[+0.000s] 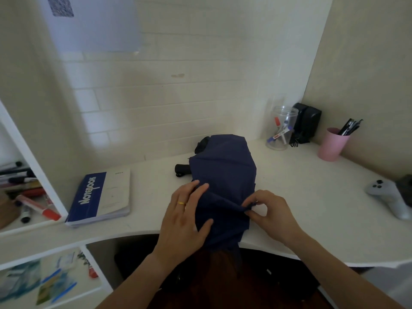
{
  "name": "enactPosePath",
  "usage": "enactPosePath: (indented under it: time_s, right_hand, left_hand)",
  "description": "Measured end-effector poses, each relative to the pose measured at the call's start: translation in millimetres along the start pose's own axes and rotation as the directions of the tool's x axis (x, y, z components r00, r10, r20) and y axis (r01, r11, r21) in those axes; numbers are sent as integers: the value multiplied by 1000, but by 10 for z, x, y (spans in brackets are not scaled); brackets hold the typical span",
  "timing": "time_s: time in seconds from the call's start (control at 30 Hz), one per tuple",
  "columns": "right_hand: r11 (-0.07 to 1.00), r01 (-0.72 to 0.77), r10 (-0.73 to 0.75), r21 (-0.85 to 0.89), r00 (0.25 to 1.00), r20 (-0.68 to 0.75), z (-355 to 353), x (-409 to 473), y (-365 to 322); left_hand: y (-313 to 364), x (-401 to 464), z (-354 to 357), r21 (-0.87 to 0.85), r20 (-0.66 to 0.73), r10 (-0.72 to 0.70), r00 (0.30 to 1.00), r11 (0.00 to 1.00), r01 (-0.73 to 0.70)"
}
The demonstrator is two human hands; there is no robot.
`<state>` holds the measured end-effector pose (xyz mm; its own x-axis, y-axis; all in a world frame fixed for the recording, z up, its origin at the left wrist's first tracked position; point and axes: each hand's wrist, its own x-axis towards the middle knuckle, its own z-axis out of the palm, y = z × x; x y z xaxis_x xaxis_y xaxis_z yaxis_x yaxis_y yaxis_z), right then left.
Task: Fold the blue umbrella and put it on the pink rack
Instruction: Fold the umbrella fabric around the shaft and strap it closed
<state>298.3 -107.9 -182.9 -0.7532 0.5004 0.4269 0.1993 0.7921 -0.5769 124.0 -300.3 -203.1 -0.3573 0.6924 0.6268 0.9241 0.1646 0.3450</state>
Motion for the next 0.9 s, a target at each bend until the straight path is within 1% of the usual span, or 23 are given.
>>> enactPosePath:
  time_s: [0.1, 0.17, 0.27, 0.37, 0.47, 0.57, 0.63, 0.73, 0.8, 0.83, 0.87, 0.9]
  right_hand:
    - [994, 75, -74, -77, 997, 14, 27, -38, 12]
    - [989, 94, -93, -117, 996, 11, 34, -59, 18]
    - [974, 113, -121, -196, 992, -32, 38, -85, 25]
    - [928, 198, -230, -315, 971, -70, 22, -107, 52]
    - [864, 298, -341, -405, 940, -35, 23, -128, 105]
    - [781, 446, -451, -438, 887, 100, 55, -109, 212]
    - [781, 466, -442, -415, 883, 159, 39, -88, 247]
    - [834, 407, -323, -374, 908, 269, -46, -67, 199]
    - [866, 324, -198, -382, 922, 333, -90, -7, 81]
    - [869, 294, -168, -399, 932, 320, -85, 55, 16]
    - [870, 282, -186, -405, 947, 260, -64, 128, -66]
    - [872, 286, -230, -397, 956, 182, -15, 196, -141]
  left_hand:
    - [-51, 43, 77, 121, 11, 95, 995, 988, -96]
    - [-124, 48, 131, 188, 15, 167, 986, 968, -167]
    - [-223, 9, 134, 255, 27, 318, 948, 914, -314]
    - [-272, -33, 94, 227, 72, 411, 909, 880, -417]
    - [-328, -38, 68, 147, 165, 445, 880, 872, -468]
    - [-372, -25, 1, 46, 331, 356, 874, 919, -391]
    - [-368, -17, -70, 9, 414, 299, 860, 943, -332]
    - [-332, 17, -189, -49, 478, 242, 844, 967, -250]
    - [-275, 95, -242, -96, 520, 168, 837, 986, -138]
    - [-246, 151, -240, -114, 541, 130, 831, 990, -81]
    - [-214, 218, -220, -114, 550, 112, 827, 992, -59]
    - [-191, 284, -184, -95, 544, 118, 831, 992, -79]
